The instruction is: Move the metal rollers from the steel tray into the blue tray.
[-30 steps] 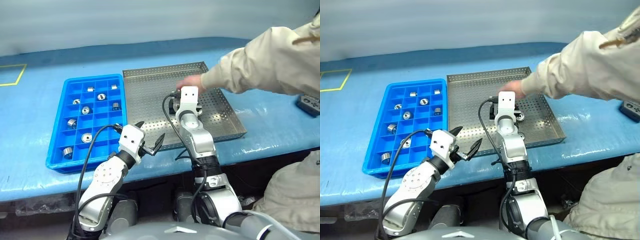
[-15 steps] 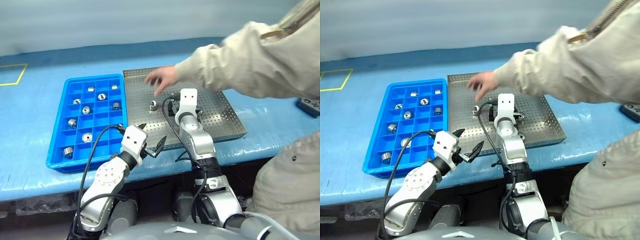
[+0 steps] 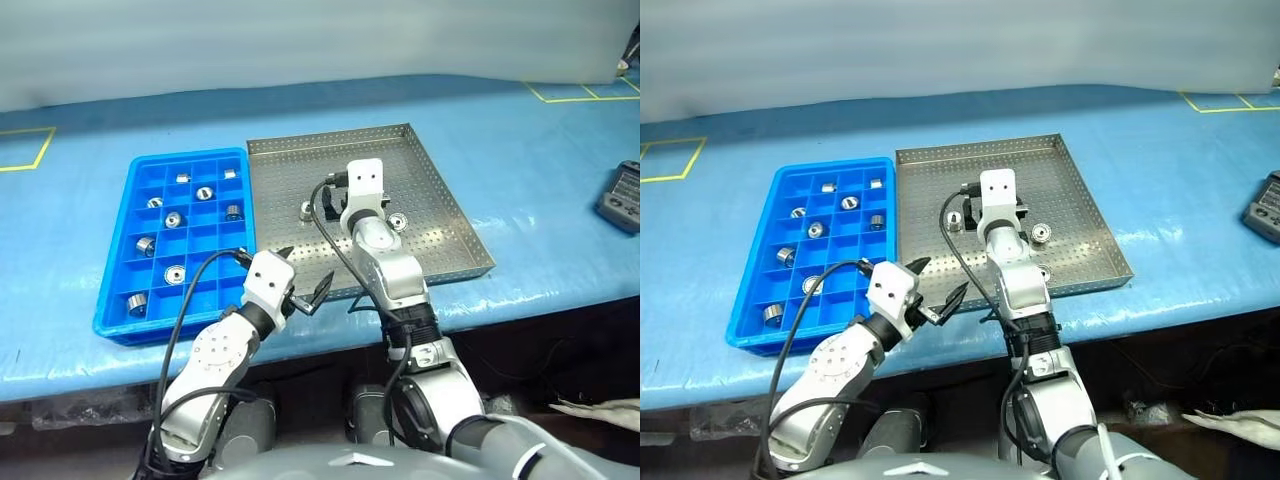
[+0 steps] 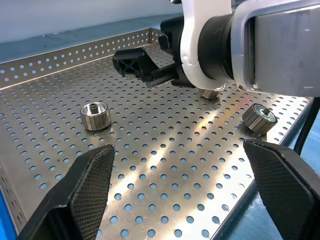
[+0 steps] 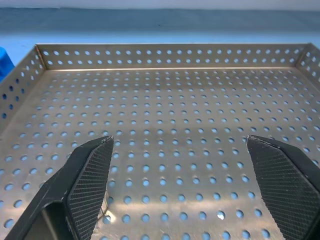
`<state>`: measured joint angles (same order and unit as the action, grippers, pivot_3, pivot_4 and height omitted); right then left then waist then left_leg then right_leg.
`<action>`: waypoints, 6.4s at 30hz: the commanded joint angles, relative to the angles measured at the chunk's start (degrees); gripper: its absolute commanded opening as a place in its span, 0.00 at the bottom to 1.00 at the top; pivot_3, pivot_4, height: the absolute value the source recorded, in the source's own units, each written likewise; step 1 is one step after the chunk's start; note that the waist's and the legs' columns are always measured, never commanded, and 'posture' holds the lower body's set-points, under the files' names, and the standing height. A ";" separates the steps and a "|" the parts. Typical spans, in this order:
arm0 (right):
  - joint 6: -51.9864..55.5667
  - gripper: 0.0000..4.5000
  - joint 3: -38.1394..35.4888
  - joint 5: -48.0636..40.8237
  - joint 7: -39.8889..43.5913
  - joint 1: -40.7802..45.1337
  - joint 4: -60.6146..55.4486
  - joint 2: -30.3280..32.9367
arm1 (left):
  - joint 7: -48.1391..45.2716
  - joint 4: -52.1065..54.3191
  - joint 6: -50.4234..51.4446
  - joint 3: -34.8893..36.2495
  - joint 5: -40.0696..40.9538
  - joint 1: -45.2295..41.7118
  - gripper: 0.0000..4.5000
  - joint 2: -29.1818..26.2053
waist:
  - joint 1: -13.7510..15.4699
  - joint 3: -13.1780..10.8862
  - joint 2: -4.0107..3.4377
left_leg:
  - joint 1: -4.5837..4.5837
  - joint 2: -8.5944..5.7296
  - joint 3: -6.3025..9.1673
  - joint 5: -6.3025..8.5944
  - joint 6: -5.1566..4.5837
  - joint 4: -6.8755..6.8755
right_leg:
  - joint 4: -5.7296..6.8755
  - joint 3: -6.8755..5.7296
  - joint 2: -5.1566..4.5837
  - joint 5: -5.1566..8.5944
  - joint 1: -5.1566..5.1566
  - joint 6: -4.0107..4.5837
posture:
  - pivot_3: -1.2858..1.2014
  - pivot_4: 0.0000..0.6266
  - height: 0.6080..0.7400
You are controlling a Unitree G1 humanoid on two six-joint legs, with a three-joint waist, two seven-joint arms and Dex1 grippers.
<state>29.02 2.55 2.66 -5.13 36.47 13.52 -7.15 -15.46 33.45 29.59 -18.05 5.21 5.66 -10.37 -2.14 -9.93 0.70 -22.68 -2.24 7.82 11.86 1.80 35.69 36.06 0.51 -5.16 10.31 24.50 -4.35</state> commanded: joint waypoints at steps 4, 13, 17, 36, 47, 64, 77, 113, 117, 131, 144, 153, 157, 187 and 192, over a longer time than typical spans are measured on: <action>-2.20 1.00 1.98 -2.14 6.38 4.52 5.91 -0.54 | 0.36 1.44 -0.39 -0.34 -0.07 0.23 1.00 -0.02 | 0.11 0.00 0.00 | 0.02 0.01 0.02 0.00 0.00 -0.04 | 0.00 -0.01 0.01 0.01 0.00 0.01 | 0.55 0.24 1.00; -8.22 1.00 1.74 -3.23 9.61 9.59 20.41 -0.91 | 0.80 1.95 -0.09 -0.71 -0.37 1.21 1.00 -0.41 | 0.25 -0.01 -0.01 | 0.02 0.00 0.02 0.00 0.00 -0.05 | 0.00 0.00 0.02 0.00 0.01 0.01 | 0.56 0.24 1.00; -11.13 1.00 1.32 -2.79 9.21 11.82 28.24 -0.19 | 0.99 2.05 -0.12 -0.72 -0.40 1.38 1.00 -0.43 | 0.54 -0.01 -0.01 | 0.02 0.00 0.02 0.00 0.00 -0.06 | 0.00 0.00 0.02 0.00 0.01 0.01 | 0.56 0.24 1.00; -11.35 0.38 5.84 -3.18 14.20 10.41 17.05 -3.10 | 7.49 3.17 -5.47 5.84 -0.44 2.90 1.00 4.22 | 0.94 -0.02 -0.04 | 0.03 0.01 0.05 0.00 0.00 -0.11 | 0.02 0.01 0.04 0.00 0.06 0.01 | 0.58 0.24 1.00; -8.09 0.38 15.11 -7.01 23.45 10.80 8.89 -6.40 | 13.93 6.93 -6.90 8.28 -3.88 8.10 1.00 6.32 | 3.80 -0.02 -0.03 | 0.02 0.00 0.16 0.00 0.01 -0.13 | 0.01 -0.05 0.07 0.03 0.04 0.05 | 0.64 0.24 1.00; -10.90 0.45 17.18 -9.81 26.98 13.77 27.41 -10.98 | 16.91 9.84 -7.34 8.28 -5.38 14.46 1.00 7.96 | 9.75 0.05 -0.05 | 0.04 0.00 0.17 0.01 0.04 -0.23 | 0.00 -0.07 0.10 0.09 0.09 0.13 | 0.68 0.24 1.00; -8.07 0.99 9.85 -10.20 13.06 9.58 16.70 -3.36 | 13.10 5.96 -5.51 8.09 -2.67 8.68 1.00 7.55 | 10.42 0.36 -0.23 | -0.08 -0.01 0.20 0.00 0.08 -0.17 | -0.02 -0.06 0.14 0.10 0.12 0.13 | 0.62 0.24 1.00; -2.73 0.99 -9.39 -5.82 -28.32 -5.88 -2.25 -5.77 | 8.22 -0.41 -4.98 6.56 -1.29 2.36 1.00 6.42 | 1.07 0.35 -0.26 | 0.01 0.06 0.15 0.00 0.05 -0.21 | -0.06 -0.01 0.16 0.12 0.02 0.18 | 0.56 0.24 1.00; -2.77 0.99 -9.21 -6.00 -28.39 -5.78 -1.94 -5.72 | 8.31 -0.31 -4.94 6.52 -1.33 2.44 1.00 6.50 | 1.11 0.35 -0.26 | 0.02 0.06 0.15 0.00 0.05 -0.21 | -0.06 -0.01 0.16 0.12 0.02 0.18 | 0.56 0.24 1.00; -2.58 0.99 -8.32 -6.06 -27.39 -5.78 -1.38 -5.28 | 8.24 -0.28 -4.85 6.29 -1.35 2.33 1.00 6.50 | 1.31 0.35 -0.26 | 0.01 0.06 0.16 0.00 0.05 -0.21 | -0.06 -0.01 0.16 0.12 0.02 0.18 | 0.57 0.24 1.00; -9.52 0.99 -8.54 -5.47 -22.33 6.90 12.81 -0.26 | 8.62 0.10 -5.12 6.13 -1.57 2.99 1.00 6.58 | 1.40 0.33 -0.29 | 0.03 0.06 0.16 0.00 0.04 -0.21 | -0.05 -0.02 0.18 0.11 0.02 0.17 | 0.58 0.24 1.00; -20.96 0.99 -12.67 -5.62 -22.98 22.00 38.76 5.46 | 9.36 0.54 -5.67 6.30 -1.93 3.78 1.00 6.44 | 1.64 0.32 -0.29 | 0.01 0.05 0.17 -0.01 0.04 -0.27 | -0.09 -0.01 0.19 0.11 0.02 0.19 | 0.59 0.24 1.00; -24.33 0.99 -14.07 -6.09 -22.45 25.66 48.07 7.63 | 9.61 0.84 -5.80 6.15 -2.12 4.15 1.00 6.46 | 1.61 0.32 -0.29 | 0.02 0.04 0.16 -0.01 0.04 -0.30 | -0.09 -0.01 0.19 0.11 0.02 0.19 | 0.59 0.24 1.00; -25.69 0.99 -22.68 -10.75 -26.13 28.09 61.21 10.82 | 11.23 0.25 -8.04 5.04 -2.94 3.84 1.00 7.46 | 2.58 0.32 -0.29 | 0.07 0.04 0.15 -0.02 0.02 -0.37 | -0.08 0.04 0.20 0.11 0.02 0.21 | 0.62 0.24 1.00; -25.86 0.99 -23.82 -11.51 -26.26 28.64 61.13 10.75 | 11.42 -0.26 -8.64 5.04 -2.90 3.46 1.00 7.53 | 3.11 0.32 -0.29 | 0.07 0.05 0.15 -0.02 0.02 -0.37 | -0.08 0.04 0.21 0.11 0.02 0.22 | 0.62 0.24 1.00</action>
<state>3.86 -20.85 -8.49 -31.18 62.98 75.55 3.33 -4.06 31.94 22.56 -12.93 2.66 9.66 -3.30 0.97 -9.61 0.41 -22.62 -2.19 7.97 11.84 1.82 35.32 35.97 0.55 -4.95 10.42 24.51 -4.14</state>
